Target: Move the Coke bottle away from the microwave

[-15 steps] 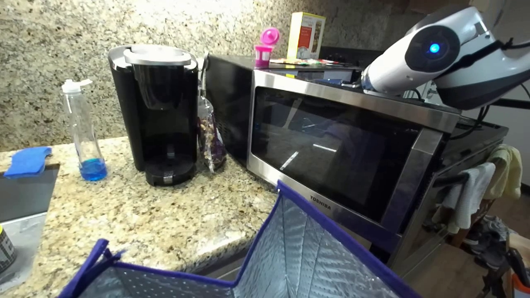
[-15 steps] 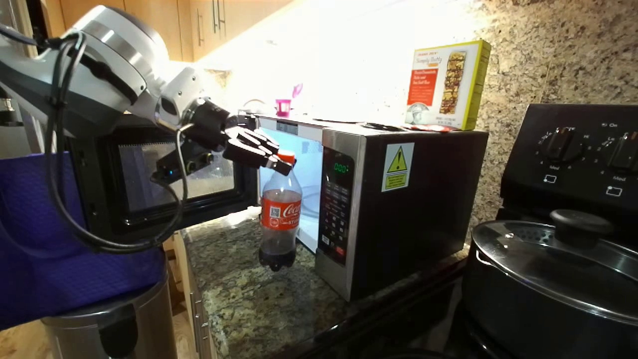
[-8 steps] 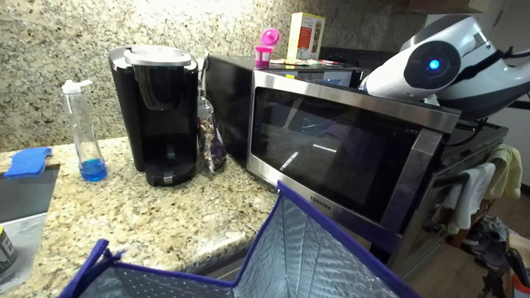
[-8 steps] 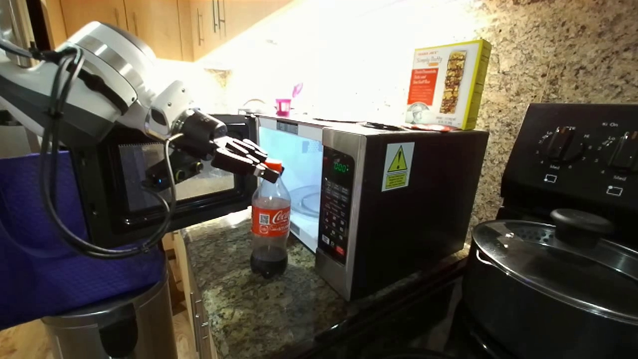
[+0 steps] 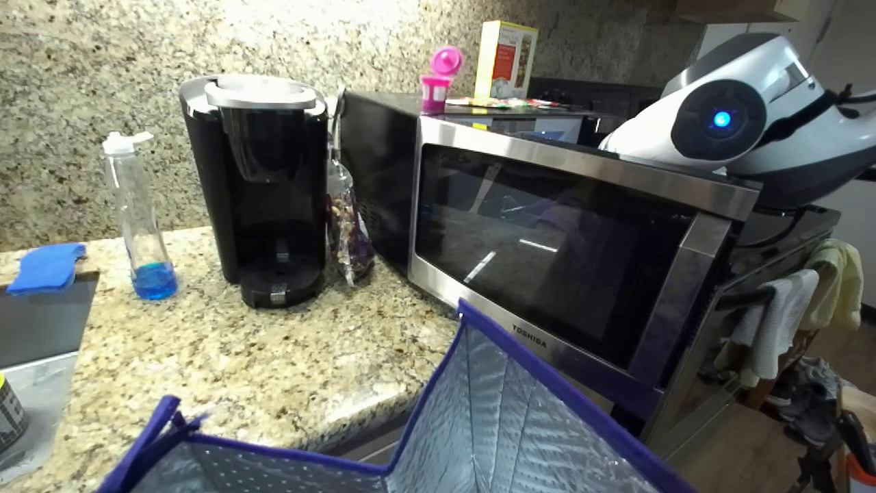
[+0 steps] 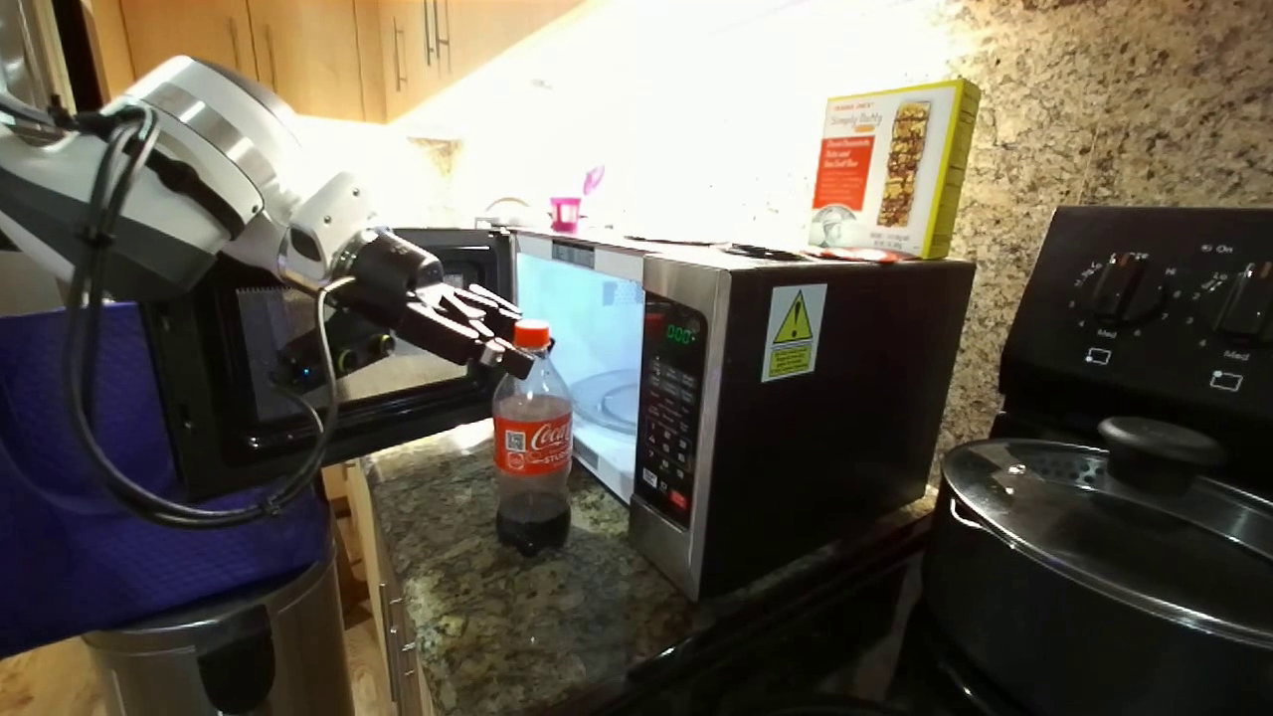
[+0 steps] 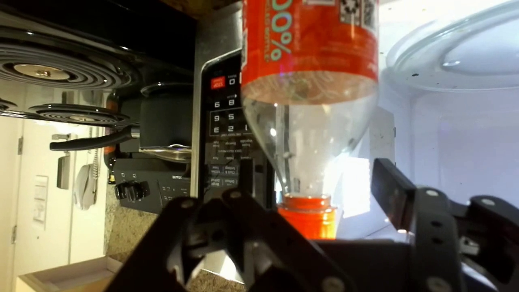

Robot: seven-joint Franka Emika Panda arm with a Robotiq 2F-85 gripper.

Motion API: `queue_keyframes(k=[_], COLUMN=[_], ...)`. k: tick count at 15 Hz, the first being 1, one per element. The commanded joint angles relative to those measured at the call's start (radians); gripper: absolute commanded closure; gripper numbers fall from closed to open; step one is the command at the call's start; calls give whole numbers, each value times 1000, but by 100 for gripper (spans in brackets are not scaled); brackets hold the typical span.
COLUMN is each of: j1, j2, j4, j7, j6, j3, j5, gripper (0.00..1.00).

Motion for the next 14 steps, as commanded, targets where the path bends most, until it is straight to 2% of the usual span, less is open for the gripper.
queue_keyframes(k=[1,6,10,12,14], j1=[-1,-2,3,5,8], j2=[-19,-54,-146,-213,-290], j4=[-11,-13,-29,-68,-115], j7=[-19,-149,-407,-546,-689], j6=[-2,-16,-52,-2,1], j3=[4,3,6,-2,-7], j5=[-4,8,50,58,97], gripper=[0,0,0,0,0])
